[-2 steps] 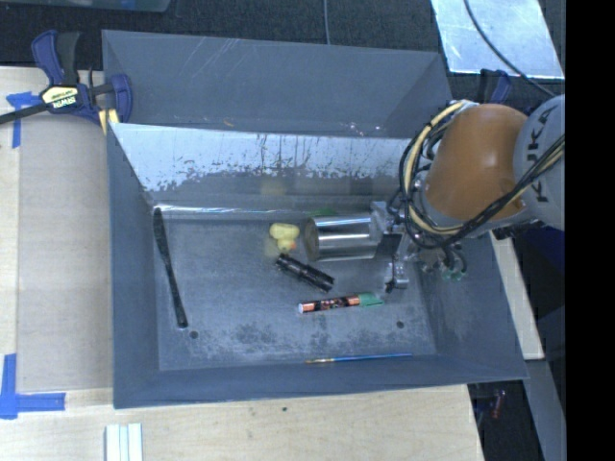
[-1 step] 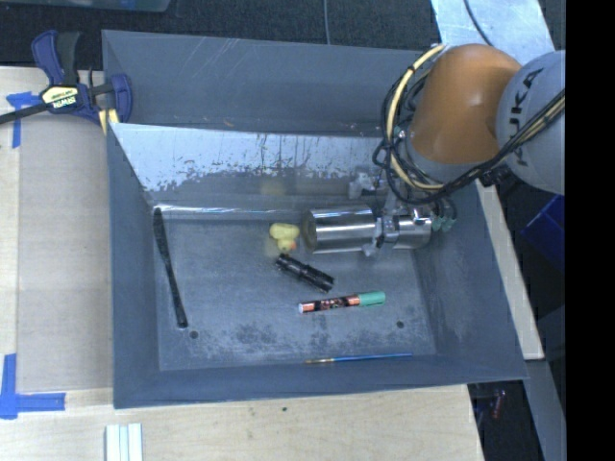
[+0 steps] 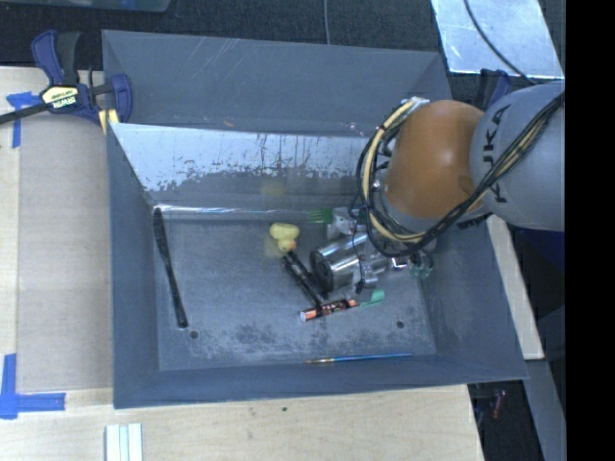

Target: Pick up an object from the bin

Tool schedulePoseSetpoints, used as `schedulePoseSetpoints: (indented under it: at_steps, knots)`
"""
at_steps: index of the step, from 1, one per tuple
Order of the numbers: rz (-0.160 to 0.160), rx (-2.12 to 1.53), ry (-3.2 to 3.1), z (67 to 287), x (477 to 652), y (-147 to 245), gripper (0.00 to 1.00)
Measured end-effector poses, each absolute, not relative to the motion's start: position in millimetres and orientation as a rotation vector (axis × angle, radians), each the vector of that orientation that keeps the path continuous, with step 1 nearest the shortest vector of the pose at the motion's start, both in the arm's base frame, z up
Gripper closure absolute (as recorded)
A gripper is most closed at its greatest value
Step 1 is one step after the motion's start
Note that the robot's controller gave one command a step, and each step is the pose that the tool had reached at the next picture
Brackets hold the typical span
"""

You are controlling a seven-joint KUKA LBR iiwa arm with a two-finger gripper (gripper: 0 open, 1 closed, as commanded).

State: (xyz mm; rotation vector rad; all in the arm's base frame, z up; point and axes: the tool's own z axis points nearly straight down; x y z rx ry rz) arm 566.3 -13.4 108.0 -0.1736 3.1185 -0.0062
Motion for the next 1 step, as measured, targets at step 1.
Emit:
schedulePoseSetpoints:
  at_steps: [1]
  knots:
    - [-0.006,-0.062,3.118,70.7,626.9,-21.7,0.00]
